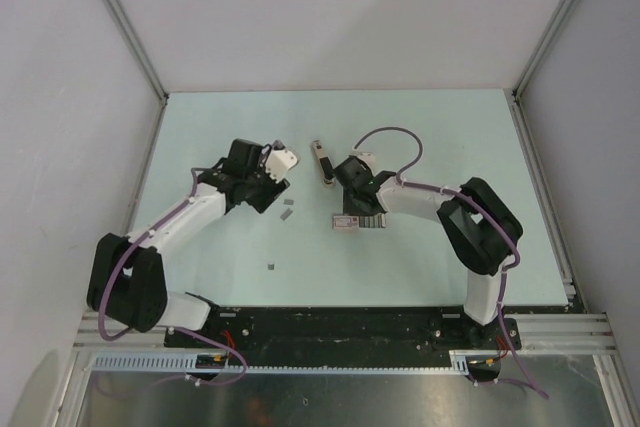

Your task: Unload the staples from the stapler

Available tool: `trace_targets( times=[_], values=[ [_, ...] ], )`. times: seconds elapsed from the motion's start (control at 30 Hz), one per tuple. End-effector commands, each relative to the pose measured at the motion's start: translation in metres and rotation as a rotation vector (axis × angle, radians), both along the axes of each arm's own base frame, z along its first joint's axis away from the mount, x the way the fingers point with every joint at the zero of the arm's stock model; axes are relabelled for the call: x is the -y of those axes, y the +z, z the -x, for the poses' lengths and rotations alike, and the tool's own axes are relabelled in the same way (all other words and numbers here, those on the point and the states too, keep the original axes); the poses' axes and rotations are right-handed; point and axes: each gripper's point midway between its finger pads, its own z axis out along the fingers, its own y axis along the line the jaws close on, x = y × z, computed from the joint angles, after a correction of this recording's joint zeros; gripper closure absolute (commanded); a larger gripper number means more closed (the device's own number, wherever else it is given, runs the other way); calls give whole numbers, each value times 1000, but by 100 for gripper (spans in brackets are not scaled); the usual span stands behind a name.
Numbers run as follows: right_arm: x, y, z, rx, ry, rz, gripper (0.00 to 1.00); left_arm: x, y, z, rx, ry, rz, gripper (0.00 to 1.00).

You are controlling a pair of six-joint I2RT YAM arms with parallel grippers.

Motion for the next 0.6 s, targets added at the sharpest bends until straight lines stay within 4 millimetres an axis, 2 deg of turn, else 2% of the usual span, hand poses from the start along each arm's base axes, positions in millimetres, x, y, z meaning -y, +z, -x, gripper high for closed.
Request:
trace_targets(
  times=[0.0, 0.23, 0.43, 0.5, 0.57],
  values=[
    [9, -2, 18, -40, -29, 41, 63, 20, -2, -1, 32, -74, -17, 34],
    [12, 16, 5, 0, -64, -7, 63, 43, -28, 10, -40, -136, -35, 31],
    [5, 62, -12, 144, -69, -138, 60, 53, -48, 11, -121, -129, -9, 33],
    [-1, 80, -10, 203, -50, -190, 60, 56, -55, 12, -148, -124, -3, 34],
    [-5, 89, -6, 238, -29, -229, 59, 58, -61, 12, -171, -120, 5, 36]
  ],
)
